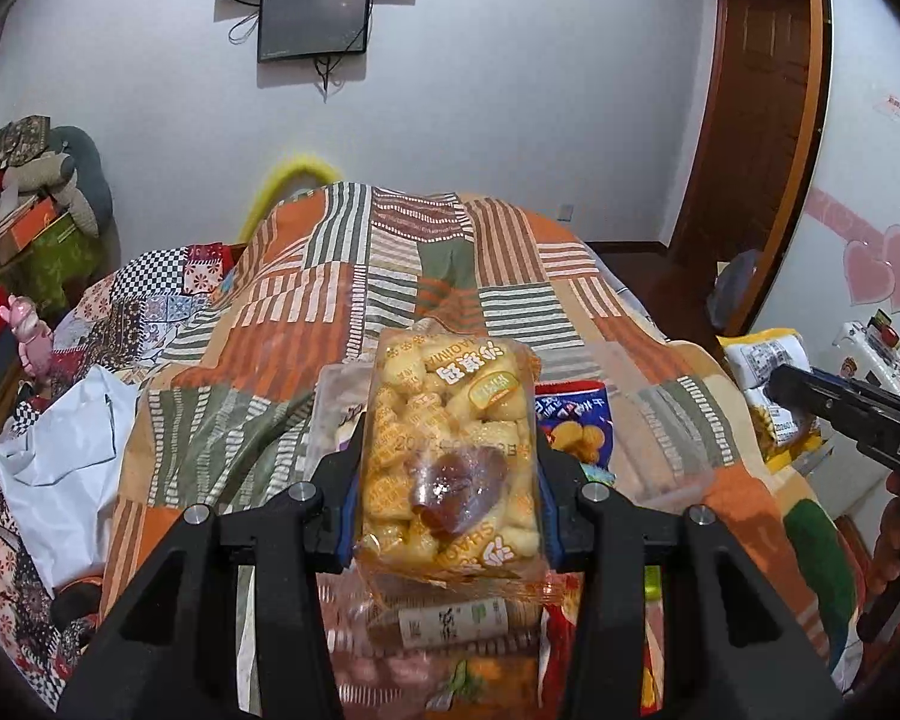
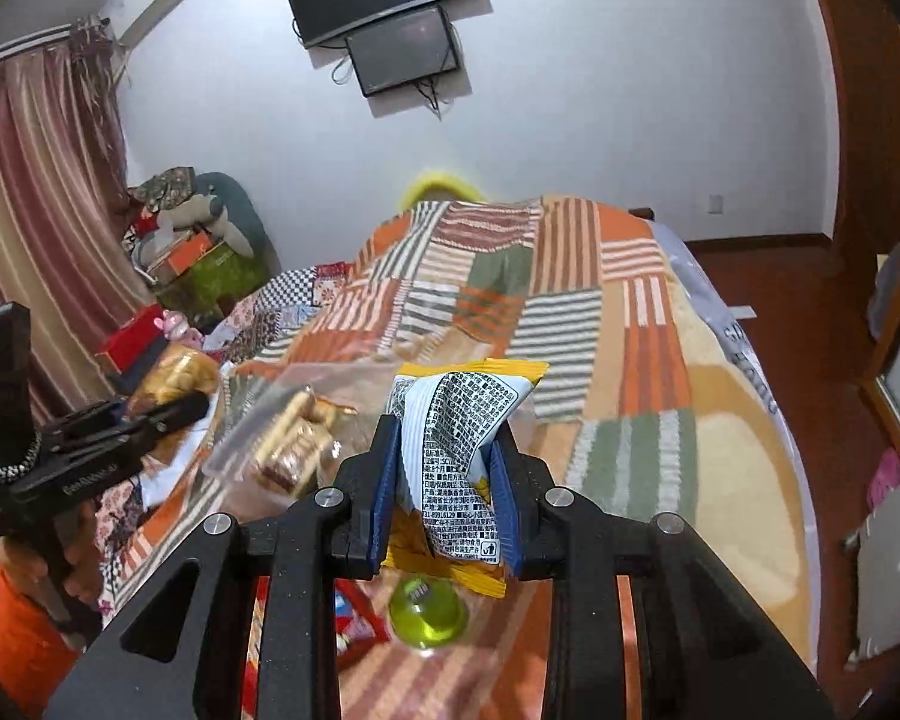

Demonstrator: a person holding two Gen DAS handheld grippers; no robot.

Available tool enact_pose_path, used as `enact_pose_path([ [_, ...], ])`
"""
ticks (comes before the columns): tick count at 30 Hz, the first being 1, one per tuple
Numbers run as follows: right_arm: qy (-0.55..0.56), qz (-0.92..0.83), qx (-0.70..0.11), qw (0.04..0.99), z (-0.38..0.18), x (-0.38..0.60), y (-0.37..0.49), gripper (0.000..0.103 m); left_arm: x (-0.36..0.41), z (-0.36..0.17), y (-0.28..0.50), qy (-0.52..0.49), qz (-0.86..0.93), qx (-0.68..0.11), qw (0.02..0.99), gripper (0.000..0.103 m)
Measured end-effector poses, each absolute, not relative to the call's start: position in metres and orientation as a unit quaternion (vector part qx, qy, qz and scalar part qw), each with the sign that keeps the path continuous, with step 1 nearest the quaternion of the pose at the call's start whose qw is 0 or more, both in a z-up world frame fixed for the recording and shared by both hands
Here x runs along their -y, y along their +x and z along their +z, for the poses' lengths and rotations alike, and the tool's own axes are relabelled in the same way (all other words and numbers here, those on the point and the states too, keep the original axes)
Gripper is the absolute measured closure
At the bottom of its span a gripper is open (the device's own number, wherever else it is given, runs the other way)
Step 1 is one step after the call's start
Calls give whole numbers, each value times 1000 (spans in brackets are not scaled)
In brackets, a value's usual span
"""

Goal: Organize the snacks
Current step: 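Lift both bags over the clear box and open both tools to drop them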

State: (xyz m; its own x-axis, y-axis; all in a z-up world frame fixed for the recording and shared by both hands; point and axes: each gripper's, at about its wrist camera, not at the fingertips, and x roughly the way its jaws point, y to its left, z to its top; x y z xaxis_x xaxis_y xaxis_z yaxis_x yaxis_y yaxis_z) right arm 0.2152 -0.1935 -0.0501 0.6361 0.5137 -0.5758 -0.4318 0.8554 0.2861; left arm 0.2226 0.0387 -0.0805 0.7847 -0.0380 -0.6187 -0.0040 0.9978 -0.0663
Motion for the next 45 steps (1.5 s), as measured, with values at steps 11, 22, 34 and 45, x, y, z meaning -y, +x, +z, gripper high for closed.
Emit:
enact_pose_path([
  [11, 48, 282, -353, 891, -62, 162, 248, 77, -37, -103, 268, -41, -26, -370, 928, 59],
  [22, 34, 293, -378, 877, -83, 137, 278, 77, -40, -125, 305, -34, -21, -406, 913, 59],
  [34, 21, 306, -425, 851, -110, 116, 296, 77, -37, -143, 324, -20, -26, -435, 900, 59],
  [45, 6, 301, -424, 854, -109, 116, 294, 65, -36, -144, 322, -27, -25, -442, 896, 46],
])
